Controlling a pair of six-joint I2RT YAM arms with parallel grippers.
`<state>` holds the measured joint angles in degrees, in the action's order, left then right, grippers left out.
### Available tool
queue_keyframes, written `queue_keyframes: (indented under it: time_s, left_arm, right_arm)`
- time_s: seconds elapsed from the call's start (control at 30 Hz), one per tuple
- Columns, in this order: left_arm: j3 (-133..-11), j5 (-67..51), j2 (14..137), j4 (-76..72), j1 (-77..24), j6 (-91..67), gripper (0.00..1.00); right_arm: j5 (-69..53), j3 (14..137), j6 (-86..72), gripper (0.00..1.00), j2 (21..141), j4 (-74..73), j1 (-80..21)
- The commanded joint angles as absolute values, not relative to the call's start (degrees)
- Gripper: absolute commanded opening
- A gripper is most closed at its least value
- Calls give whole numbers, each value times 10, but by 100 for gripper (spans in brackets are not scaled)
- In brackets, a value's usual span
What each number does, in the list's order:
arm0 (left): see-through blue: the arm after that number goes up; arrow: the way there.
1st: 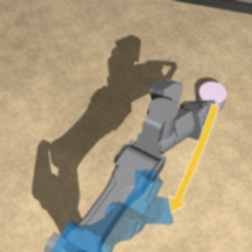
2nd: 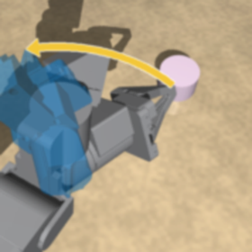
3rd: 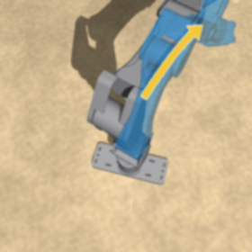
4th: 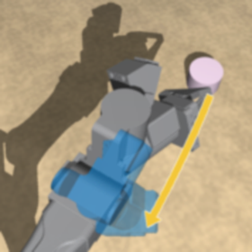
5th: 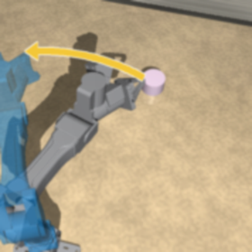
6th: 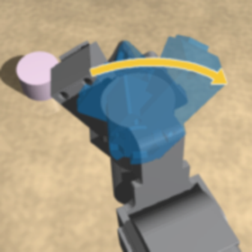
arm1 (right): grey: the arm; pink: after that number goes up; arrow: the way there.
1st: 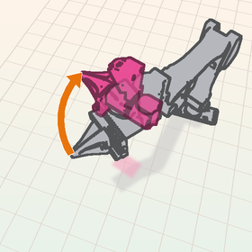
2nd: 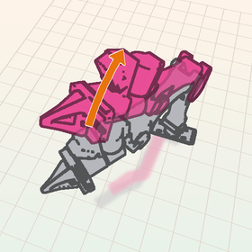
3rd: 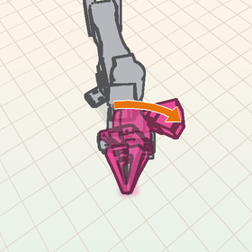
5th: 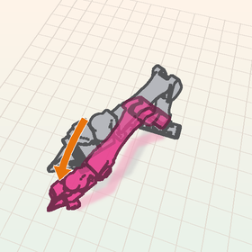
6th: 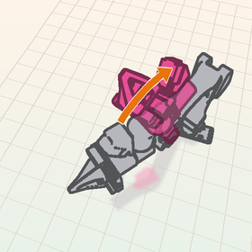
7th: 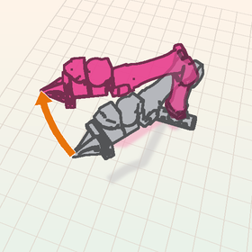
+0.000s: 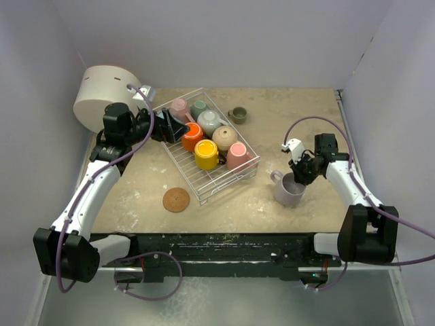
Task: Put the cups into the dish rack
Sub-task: Pick up the cup at the center of the board.
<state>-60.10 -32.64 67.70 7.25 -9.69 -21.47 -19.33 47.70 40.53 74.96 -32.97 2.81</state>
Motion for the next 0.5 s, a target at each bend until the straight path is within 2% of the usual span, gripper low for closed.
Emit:
queue_keyframes:
  time_s: [0.0,0.47]
  left_arm:
    - [-599,-354,668,25,-91,-207,100]
    - [-564,-406,634,-55,-91,-187,99]
  right_arm:
    - [-245,512,406,0,714,-336,39]
    - [-283,528,441,0,600,-358,71]
